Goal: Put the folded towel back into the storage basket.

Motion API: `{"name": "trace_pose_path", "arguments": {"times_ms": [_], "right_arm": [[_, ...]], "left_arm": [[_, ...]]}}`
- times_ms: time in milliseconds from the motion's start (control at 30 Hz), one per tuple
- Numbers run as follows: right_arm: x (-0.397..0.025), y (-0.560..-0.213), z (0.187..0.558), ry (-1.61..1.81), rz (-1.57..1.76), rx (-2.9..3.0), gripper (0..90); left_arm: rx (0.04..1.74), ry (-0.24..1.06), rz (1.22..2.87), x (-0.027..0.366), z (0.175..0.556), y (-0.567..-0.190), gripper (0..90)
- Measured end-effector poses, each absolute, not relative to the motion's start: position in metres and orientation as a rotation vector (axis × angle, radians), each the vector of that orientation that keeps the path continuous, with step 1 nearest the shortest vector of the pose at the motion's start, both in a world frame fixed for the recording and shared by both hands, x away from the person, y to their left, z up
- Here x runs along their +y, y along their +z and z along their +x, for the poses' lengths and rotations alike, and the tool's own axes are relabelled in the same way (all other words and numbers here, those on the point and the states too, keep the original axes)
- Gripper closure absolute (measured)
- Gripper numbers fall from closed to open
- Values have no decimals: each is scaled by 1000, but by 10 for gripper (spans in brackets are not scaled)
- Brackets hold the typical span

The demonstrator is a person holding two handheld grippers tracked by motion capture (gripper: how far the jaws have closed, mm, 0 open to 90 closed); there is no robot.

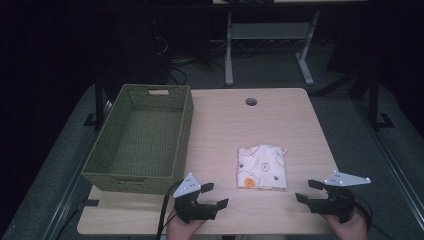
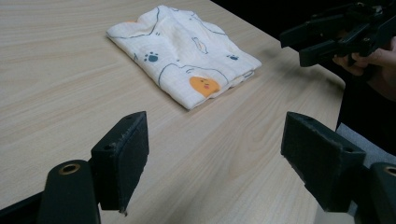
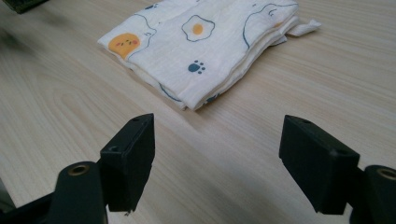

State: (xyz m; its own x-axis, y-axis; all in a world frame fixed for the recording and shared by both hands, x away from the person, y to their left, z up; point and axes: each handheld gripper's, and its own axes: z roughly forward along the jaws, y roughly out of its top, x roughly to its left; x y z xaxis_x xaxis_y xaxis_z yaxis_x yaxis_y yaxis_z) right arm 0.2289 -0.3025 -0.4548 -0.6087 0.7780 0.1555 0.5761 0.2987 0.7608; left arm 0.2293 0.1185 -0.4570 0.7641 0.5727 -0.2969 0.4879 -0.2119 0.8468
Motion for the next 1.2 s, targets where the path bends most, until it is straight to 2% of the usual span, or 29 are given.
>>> {"name": "trace_pose_path", "arguments": {"times_ms": [400, 1200], "right_arm": [[-296, -452, 235, 1224, 1265, 2299, 263], [-275, -428, 300, 1185, 1329, 2362, 243]], "left_arm": [[825, 83, 1852, 113, 230, -456, 237], [950, 83, 1914, 55, 294, -444, 242]]}}
